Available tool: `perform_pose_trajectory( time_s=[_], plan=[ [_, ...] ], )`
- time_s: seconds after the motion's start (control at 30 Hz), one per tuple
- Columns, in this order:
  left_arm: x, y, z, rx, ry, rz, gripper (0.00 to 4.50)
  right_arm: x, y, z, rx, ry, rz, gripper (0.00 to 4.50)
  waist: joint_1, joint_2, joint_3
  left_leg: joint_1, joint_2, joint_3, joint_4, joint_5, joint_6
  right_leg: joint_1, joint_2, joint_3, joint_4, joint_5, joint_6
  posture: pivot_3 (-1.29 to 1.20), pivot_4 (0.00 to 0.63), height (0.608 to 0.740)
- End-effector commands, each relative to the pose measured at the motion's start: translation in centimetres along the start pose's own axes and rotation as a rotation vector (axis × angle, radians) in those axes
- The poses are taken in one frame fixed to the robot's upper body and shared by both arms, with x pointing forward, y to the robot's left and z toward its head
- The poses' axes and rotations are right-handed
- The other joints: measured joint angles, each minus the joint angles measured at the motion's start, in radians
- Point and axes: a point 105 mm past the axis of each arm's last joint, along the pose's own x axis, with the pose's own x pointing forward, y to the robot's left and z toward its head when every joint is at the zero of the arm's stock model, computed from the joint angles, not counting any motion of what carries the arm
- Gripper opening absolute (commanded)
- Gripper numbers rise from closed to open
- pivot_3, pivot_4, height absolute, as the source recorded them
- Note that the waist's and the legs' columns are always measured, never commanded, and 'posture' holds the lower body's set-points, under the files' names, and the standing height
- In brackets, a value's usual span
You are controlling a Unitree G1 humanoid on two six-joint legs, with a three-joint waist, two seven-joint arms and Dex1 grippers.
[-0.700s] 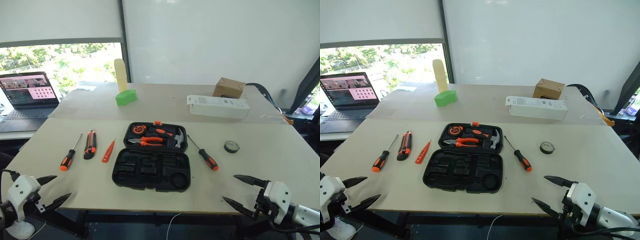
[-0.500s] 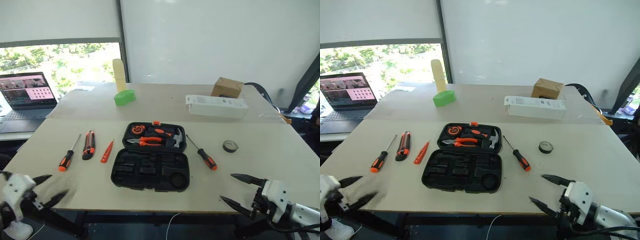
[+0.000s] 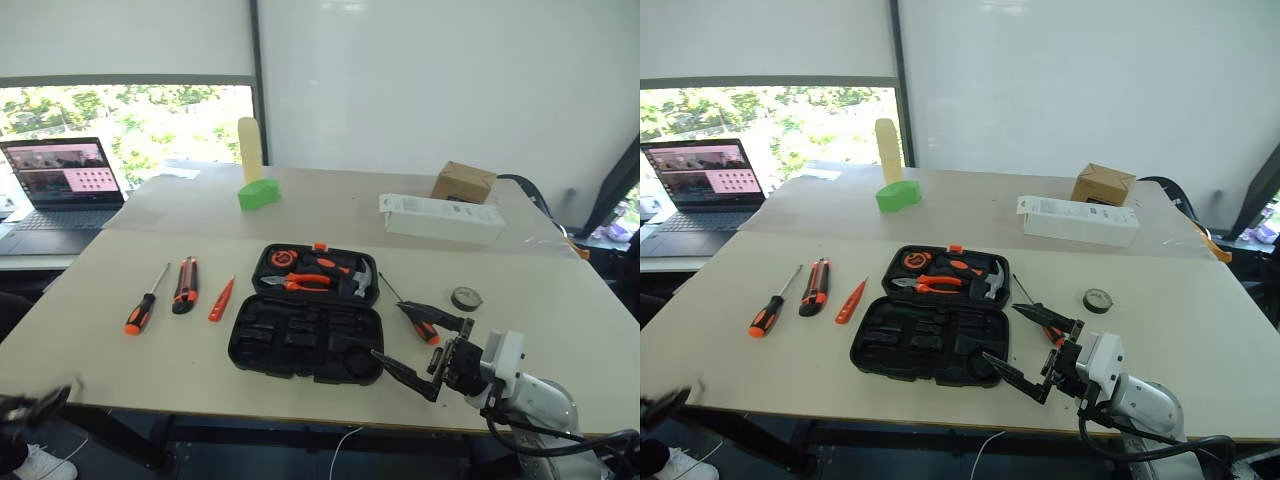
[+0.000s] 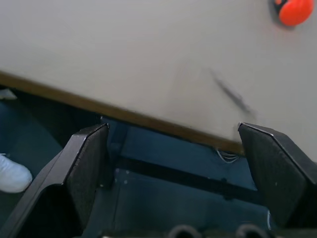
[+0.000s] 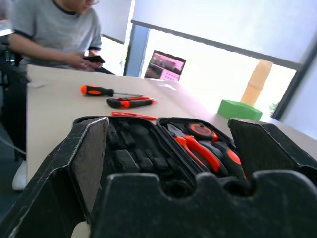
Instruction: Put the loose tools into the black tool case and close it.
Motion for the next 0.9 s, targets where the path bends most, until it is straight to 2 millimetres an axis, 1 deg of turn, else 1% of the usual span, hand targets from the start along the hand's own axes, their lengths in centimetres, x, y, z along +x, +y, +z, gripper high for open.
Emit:
perform_pose_trajectory(
  time_s=[0.03, 0.1, 0.13, 0.17, 0.27, 0.3, 0.33, 0.37, 0.47, 0.53, 0.57, 0.63, 0.67, 0.73, 0.77, 0.8, 0.87, 0.9],
  plan=[
    [2.5, -2.5, 4.0, 0.054, 0.037, -0.080, 4.47, -0.2, -0.3, 0.7, -0.041, -0.024, 0.004, 4.50, -0.002, 0.000, 0.000, 0.001, 0.000, 0.000, 0.000, 0.000, 0.000, 0.000, 0.000, 0.001, 0.000, 0.000, 0.000, 0.00, 0.150, 0.740],
    [4.1, -3.4, 5.4, 0.040, 0.060, -0.088, 4.47, -0.2, -0.4, 0.5, -0.043, -0.020, 0.005, 4.50, -0.009, 0.000, 0.000, 0.003, -0.001, 0.001, -0.001, 0.000, -0.001, 0.001, 0.001, 0.002, 0.001, 0.000, 0.000, 0.00, 0.150, 0.740],
    [4.8, -3.7, 5.8, 0.034, 0.087, -0.085, 4.47, -0.2, -0.4, 0.5, -0.043, -0.019, 0.005, 4.50, -0.013, -0.001, 0.000, 0.003, -0.002, 0.001, -0.001, 0.000, -0.001, 0.001, 0.001, 0.002, 0.001, 0.000, 0.000, 0.00, 0.150, 0.740],
    [5.7, -4.1, 5.6, 0.054, 0.134, -0.080, 4.47, -0.2, -0.4, 0.4, -0.042, -0.019, 0.007, 4.50, -0.021, 0.000, 0.000, 0.004, -0.002, 0.000, -0.002, 0.000, -0.001, 0.001, 0.002, 0.002, 0.002, 0.000, 0.000, 0.00, 0.150, 0.740],
    [8.2, -3.7, 5.2, 0.107, 0.216, 0.001, 4.47, 0.1, -0.4, 0.3, -0.043, -0.020, 0.013, 4.50, -0.033, 0.003, 0.002, 0.004, -0.004, 0.002, -0.004, 0.002, -0.004, 0.001, 0.002, 0.003, 0.005, 0.000, 0.000, 0.00, 0.150, 0.740],
    [8.6, -3.5, 5.2, 0.118, 0.223, 0.015, 4.47, 0.2, -0.4, 0.3, -0.043, -0.021, 0.014, 4.50, -0.042, 0.003, 0.002, 0.004, -0.004, 0.003, -0.005, 0.003, -0.006, 0.000, 0.002, 0.004, 0.006, 0.000, -0.001, 0.00, 0.150, 0.740],
    [9.0, -3.4, 5.2, 0.125, 0.229, 0.022, 4.47, 0.2, -0.4, 0.4, -0.044, -0.021, 0.013, 4.50, -0.050, 0.002, 0.002, 0.004, -0.006, 0.002, -0.006, 0.004, -0.008, -0.003, 0.002, 0.005, 0.014, -0.001, -0.002, 0.00, 0.150, 0.740],
    [9.5, -3.7, 5.1, 0.120, 0.236, 0.009, 4.47, 0.2, -0.4, 0.4, -0.045, -0.021, 0.011, 4.50, -0.054, 0.002, 0.002, 0.004, -0.006, 0.001, -0.007, 0.006, -0.011, -0.004, 0.002, 0.005, 0.015, -0.001, -0.002, 0.00, 0.150, 0.740],
    [10.7, -4.5, 4.5, 0.111, 0.253, -0.023, 3.74, 0.0, -0.4, 0.3, -0.049, -0.011, 0.004, 4.50, -0.054, 0.001, 0.003, 0.004, -0.008, 0.001, -0.009, 0.005, -0.010, -0.010, 0.002, 0.009, 0.017, -0.001, -0.003, 0.00, 0.150, 0.740],
    [10.9, -4.7, 4.3, 0.098, 0.256, -0.032, 3.04, -0.2, -0.5, 0.2, -0.050, -0.003, -0.003, 4.50, -0.052, 0.000, 0.003, 0.001, -0.008, 0.002, -0.009, 0.005, -0.010, -0.014, 0.002, 0.011, 0.018, -0.001, -0.003, 0.00, 0.150, 0.740],
    [10.9, -4.6, 4.3, 0.094, 0.258, -0.032, 2.60, -0.2, -0.5, 0.2, -0.050, 0.000, -0.004, 4.50, -0.051, 0.000, 0.003, -0.001, -0.008, 0.002, -0.009, 0.005, -0.010, -0.015, 0.002, 0.012, 0.018, -0.001, -0.003, 0.00, 0.150, 0.740],
    [10.3, -3.2, 4.5, 0.096, 0.253, 0.019, 2.03, -0.3, -0.5, 0.2, -0.049, 0.010, -0.006, 4.50, -0.049, 0.000, 0.003, -0.001, -0.009, 0.003, -0.009, 0.005, -0.010, -0.016, 0.001, 0.013, 0.018, -0.001, -0.003, 0.00, 0.150, 0.740],
    [9.9, -2.5, 4.7, 0.090, 0.246, 0.045, 1.57, -0.4, -0.5, 0.1, -0.050, 0.015, -0.006, 4.50, -0.049, 0.000, 0.003, -0.001, -0.009, 0.003, -0.009, 0.005, -0.009, -0.016, 0.001, 0.013, 0.018, -0.001, -0.003, 0.00, 0.150, 0.740],
    [9.1, -1.0, 5.4, 0.086, 0.215, 0.084, 0.85, -0.7, -0.6, 0.1, -0.052, 0.024, -0.015, 4.50, -0.051, -0.001, 0.003, 0.000, -0.009, 0.003, -0.009, 0.002, -0.005, -0.016, 0.001, 0.014, 0.018, -0.001, -0.003, 0.00, 0.150, 0.740],
    [8.8, -0.7, 6.3, 0.094, 0.172, 0.076, 0.81, -0.8, -0.8, 0.2, -0.053, 0.029, -0.022, 4.50, -0.053, -0.001, 0.003, 0.000, -0.008, 0.003, -0.009, 0.002, -0.005, -0.017, 0.001, 0.015, 0.017, -0.001, -0.003, 0.00, 0.150, 0.740],
    [8.6, -0.8, 7.4, 0.110, 0.111, 0.039, 0.81, -0.9, -0.9, 0.2, -0.054, 0.034, -0.028, 4.50, -0.053, -0.001, 0.003, 0.000, -0.008, 0.004, -0.009, 0.002, -0.005, -0.018, 0.002, 0.015, 0.017, -0.001, -0.003, 0.00, 0.150, 0.740],
    [8.2, -2.6, 10.1, 0.197, -0.051, -0.103, 0.81, -1.2, -1.2, 0.2, -0.058, 0.045, -0.034, 4.50, -0.049, -0.003, 0.004, -0.001, -0.008, 0.004, -0.009, 0.003, -0.005, -0.018, 0.002, 0.015, 0.017, -0.001, -0.003, 0.00, 0.150, 0.740],
    [7.9, -4.3, 11.2, 0.259, -0.127, -0.217, 0.81, -1.4, -1.3, 0.3, -0.060, 0.051, -0.035, 4.50, -0.046, -0.003, 0.004, -0.001, -0.008, 0.004, -0.009, 0.003, -0.005, -0.018, 0.001, 0.015, 0.016, -0.001, -0.003, 0.00, 0.150, 0.740]
  ],
)
